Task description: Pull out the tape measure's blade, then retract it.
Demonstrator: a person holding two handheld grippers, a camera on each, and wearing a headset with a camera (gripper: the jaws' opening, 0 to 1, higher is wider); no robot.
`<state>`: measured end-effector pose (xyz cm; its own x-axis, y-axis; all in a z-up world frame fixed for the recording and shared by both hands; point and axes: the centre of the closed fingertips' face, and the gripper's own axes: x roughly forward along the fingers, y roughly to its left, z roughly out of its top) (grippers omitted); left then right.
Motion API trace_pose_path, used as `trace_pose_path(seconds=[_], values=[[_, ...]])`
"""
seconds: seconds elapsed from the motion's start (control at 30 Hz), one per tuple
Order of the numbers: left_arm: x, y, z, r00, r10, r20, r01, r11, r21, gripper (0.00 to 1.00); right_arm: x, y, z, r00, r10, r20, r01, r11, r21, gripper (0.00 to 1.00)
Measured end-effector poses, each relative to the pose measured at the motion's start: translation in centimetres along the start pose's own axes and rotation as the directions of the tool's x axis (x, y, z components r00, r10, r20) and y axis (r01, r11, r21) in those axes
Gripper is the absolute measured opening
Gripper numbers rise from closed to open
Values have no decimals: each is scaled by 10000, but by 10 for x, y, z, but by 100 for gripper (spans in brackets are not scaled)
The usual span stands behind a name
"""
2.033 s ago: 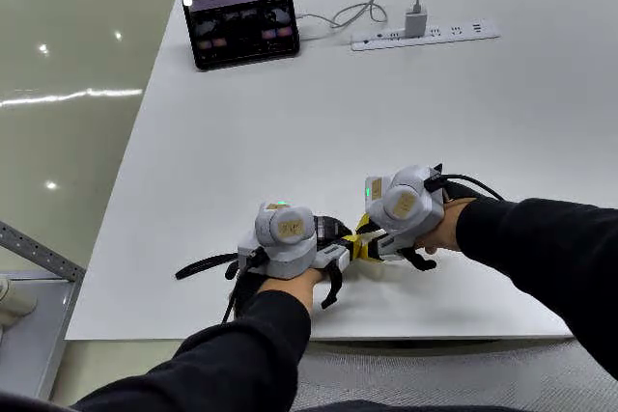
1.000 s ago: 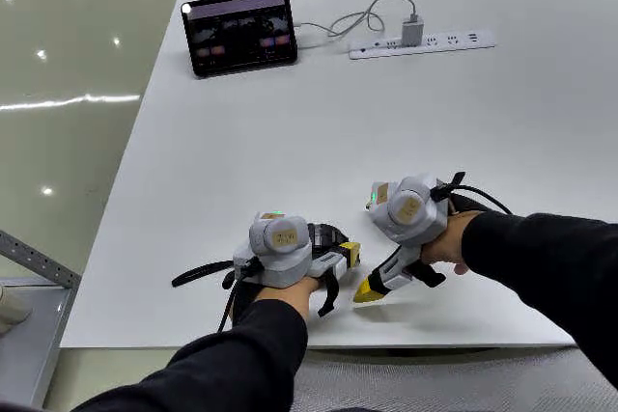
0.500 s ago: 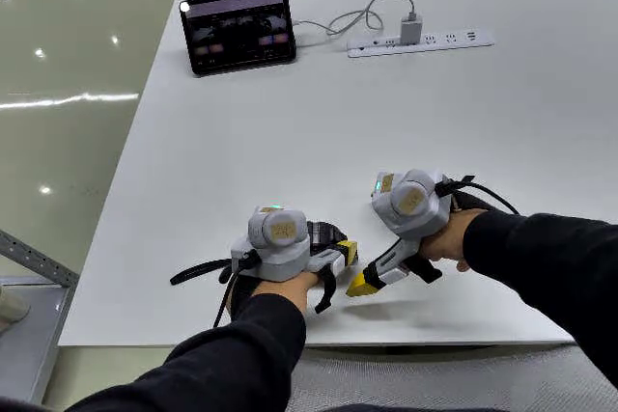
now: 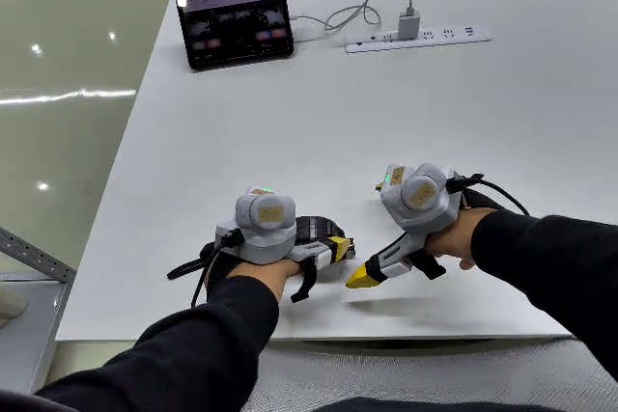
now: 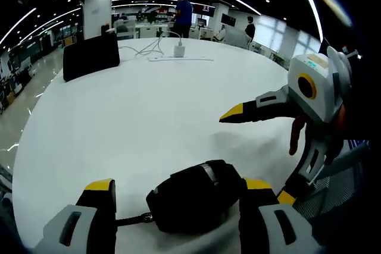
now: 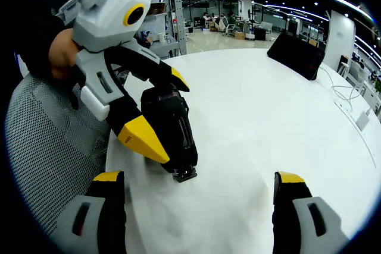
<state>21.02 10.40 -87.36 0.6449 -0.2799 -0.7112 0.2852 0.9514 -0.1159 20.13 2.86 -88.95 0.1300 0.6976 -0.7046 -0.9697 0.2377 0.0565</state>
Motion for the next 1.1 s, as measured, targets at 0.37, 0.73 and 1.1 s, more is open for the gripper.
trace_pose_path(seconds=[0.37, 0.73, 1.1], values=[[-4, 16, -3, 9955, -875, 373, 876, 9962, -14, 100, -10, -8, -6, 9995, -290, 138, 286, 9992, 271, 100], [-16, 35, -4, 9802, -1694, 1025, 1628, 9842, 692, 100, -42, -12, -28, 9964, -733, 428, 709, 9960, 551, 100], [-31, 41, -19, 9783, -2024, 437, 1956, 9725, 1263, 100, -80, -29, -59, 9859, -1545, 642, 1440, 9790, 1446, 100]])
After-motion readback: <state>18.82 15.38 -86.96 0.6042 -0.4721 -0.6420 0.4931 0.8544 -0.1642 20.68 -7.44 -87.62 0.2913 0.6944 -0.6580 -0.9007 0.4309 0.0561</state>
